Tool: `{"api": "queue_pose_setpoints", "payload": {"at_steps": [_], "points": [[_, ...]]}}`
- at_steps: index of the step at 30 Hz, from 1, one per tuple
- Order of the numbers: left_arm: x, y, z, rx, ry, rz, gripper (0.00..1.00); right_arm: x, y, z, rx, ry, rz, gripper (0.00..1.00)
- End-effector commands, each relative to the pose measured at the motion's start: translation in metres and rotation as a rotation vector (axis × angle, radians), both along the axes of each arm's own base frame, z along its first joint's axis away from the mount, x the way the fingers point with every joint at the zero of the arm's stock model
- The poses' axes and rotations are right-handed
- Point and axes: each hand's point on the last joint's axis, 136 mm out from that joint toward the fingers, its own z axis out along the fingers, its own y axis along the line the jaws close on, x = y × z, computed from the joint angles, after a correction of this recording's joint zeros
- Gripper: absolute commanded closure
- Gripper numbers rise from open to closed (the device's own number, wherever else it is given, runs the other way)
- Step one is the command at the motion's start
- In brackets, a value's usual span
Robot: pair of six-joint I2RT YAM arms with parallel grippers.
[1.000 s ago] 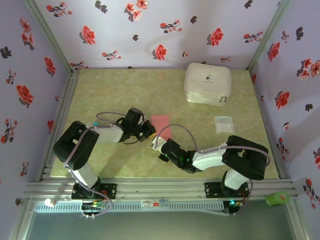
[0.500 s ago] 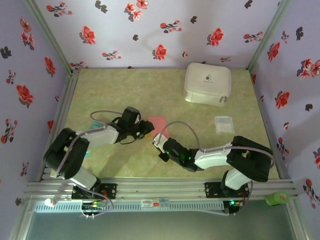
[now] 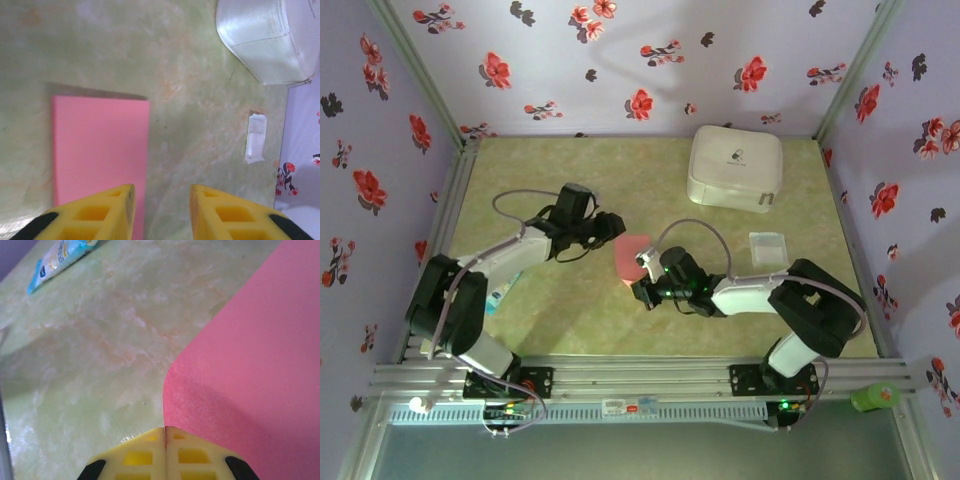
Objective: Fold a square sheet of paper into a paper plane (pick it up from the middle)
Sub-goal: Third fold the triangle at the center of the table.
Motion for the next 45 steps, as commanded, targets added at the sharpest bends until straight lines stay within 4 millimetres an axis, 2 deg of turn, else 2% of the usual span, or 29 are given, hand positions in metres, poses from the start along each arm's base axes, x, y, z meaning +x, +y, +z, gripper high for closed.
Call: {"api": "queue_pose_setpoints", "payload": {"at_steps": [1, 9, 16, 23, 30, 45], "points": [[0.001, -0.013, -0.011, 0.008, 0.037, -0.101, 0.68, -0.004, 0.007, 0.006, 0.053, 0.084, 0.025, 1.0], [0.01, -0.038, -0.047, 0.002, 0.125, -0.18, 0.78, -0.002, 0.003, 0.0, 0.024, 0.13, 0.013, 1.0], [0.008, -0.039, -0.086, 0.045, 0.191, -0.199, 0.79, 0.0, 0.002, -0.006, 0.02, 0.168, -0.001, 1.0], [-0.004, -0.031, -0.122, 0.096, 0.261, -0.189, 0.8, 0.008, 0.001, -0.018, -0.02, 0.327, -0.03, 1.0], [-0.011, -0.024, -0.132, 0.129, 0.278, -0.19, 0.8, 0.019, -0.005, -0.024, -0.039, 0.372, -0.069, 1.0], [-0.012, -0.024, -0.128, 0.128, 0.276, -0.189, 0.8, 0.043, -0.025, -0.034, -0.145, 0.344, -0.184, 1.0]]}}
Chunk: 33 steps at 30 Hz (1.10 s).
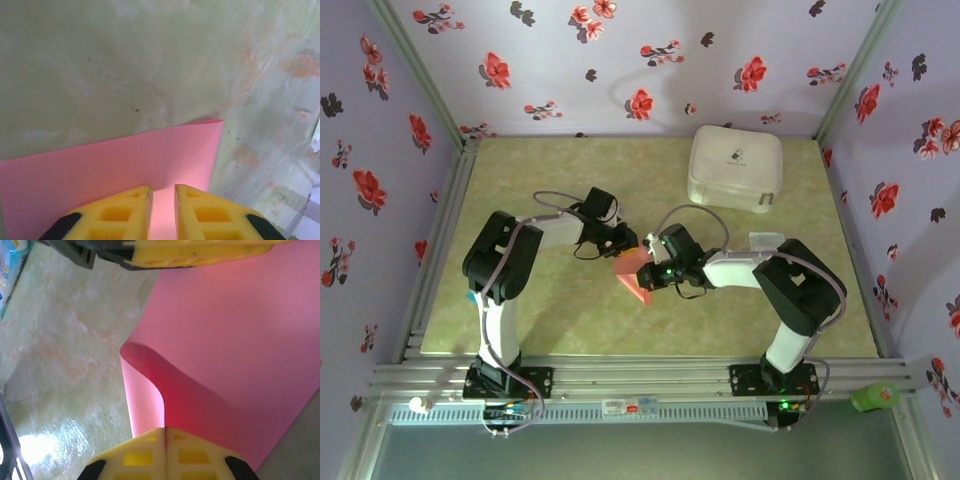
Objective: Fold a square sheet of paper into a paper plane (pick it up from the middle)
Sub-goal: Third fold the triangle at the center of the table.
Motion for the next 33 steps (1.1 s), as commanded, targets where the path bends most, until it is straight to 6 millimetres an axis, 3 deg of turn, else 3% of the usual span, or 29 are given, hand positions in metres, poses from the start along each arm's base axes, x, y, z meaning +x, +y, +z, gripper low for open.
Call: {"api": "queue_pose_setpoints", "payload": {"at_steps": [1, 33], "points": [[-0.0173, 0.0106, -0.0245, 0.068, 0.055, -0.016, 0.8, 0.0106, -0.0117, -0.01, -0.088, -0.011, -0.042, 1.0], [-0.0209, 0.0129, -0.0251, 0.068, 0.06, -0.008, 0.8, 0.0179, -0.0163, -0.0134, -0.175, 0.005, -0.053, 0.99]]}}
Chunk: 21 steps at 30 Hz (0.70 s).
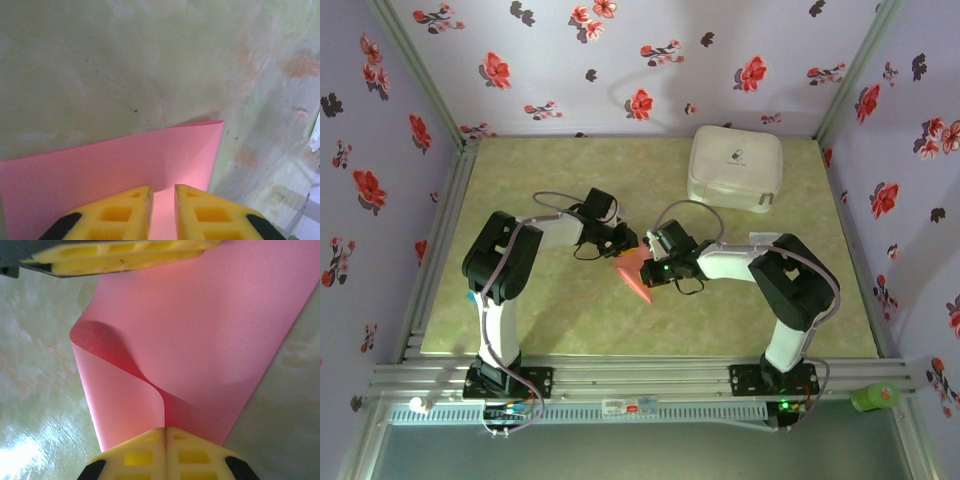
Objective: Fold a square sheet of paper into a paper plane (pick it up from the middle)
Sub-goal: Third fold the triangle at the center of the table.
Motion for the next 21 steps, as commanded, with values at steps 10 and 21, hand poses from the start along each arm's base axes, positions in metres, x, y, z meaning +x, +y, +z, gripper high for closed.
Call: {"api": "queue_pose_setpoints", "payload": {"at_steps": [10, 21], "points": [[-0.0196, 0.0125, -0.0223, 0.067, 0.058, -0.004, 0.8, 0.0075, -0.0047, 0.0058, -0.022, -0.029, -0.017, 1.0], [-0.0222, 0.0139, -0.0241, 0.07, 0.063, -0.004, 0.8, 0.0075, -0.0065, 0.0092, -0.014, -0.043, -0.027, 1.0]]}}
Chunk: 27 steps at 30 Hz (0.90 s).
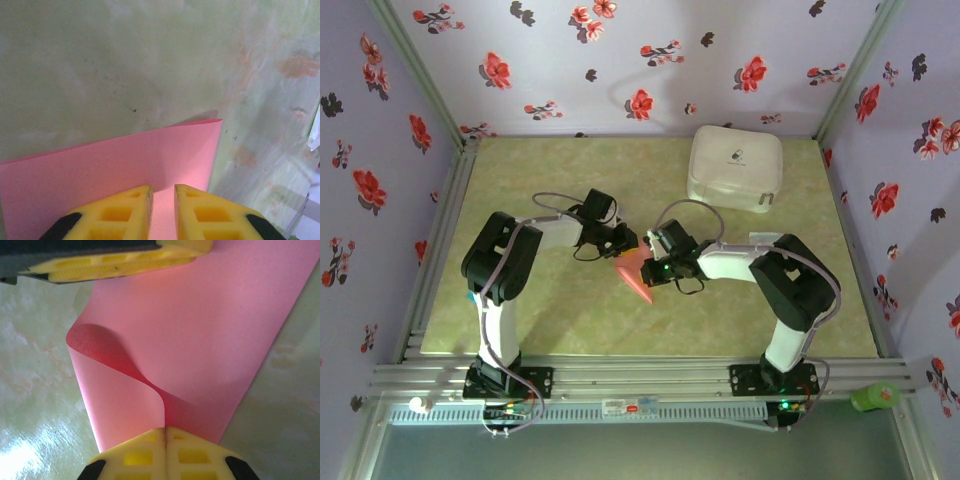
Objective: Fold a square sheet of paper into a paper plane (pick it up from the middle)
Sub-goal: Third fold the triangle at the center of the table.
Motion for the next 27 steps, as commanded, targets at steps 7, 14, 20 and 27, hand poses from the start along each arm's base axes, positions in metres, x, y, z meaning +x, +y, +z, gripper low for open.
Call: {"api": "queue_pose_setpoints", "payload": {"at_steps": [7, 14, 20, 27], "points": [[-0.022, 0.014, -0.024, 0.076, 0.076, -0.002, 0.8, 0.005, -0.004, 0.008, 0.002, -0.029, -0.02, 1.0], [-0.022, 0.014, -0.024, 0.076, 0.078, -0.001, 0.8, 0.003, -0.003, 0.001, -0.004, -0.006, -0.016, 1.0], [-0.021, 0.013, -0.024, 0.076, 0.077, 0.0, 0.81, 0.002, -0.005, 0.0, -0.017, 0.002, -0.017, 1.0], [-0.021, 0.013, -0.023, 0.075, 0.074, 0.0, 0.81, -0.006, -0.006, -0.003, -0.013, 0.037, -0.008, 1.0]]}}
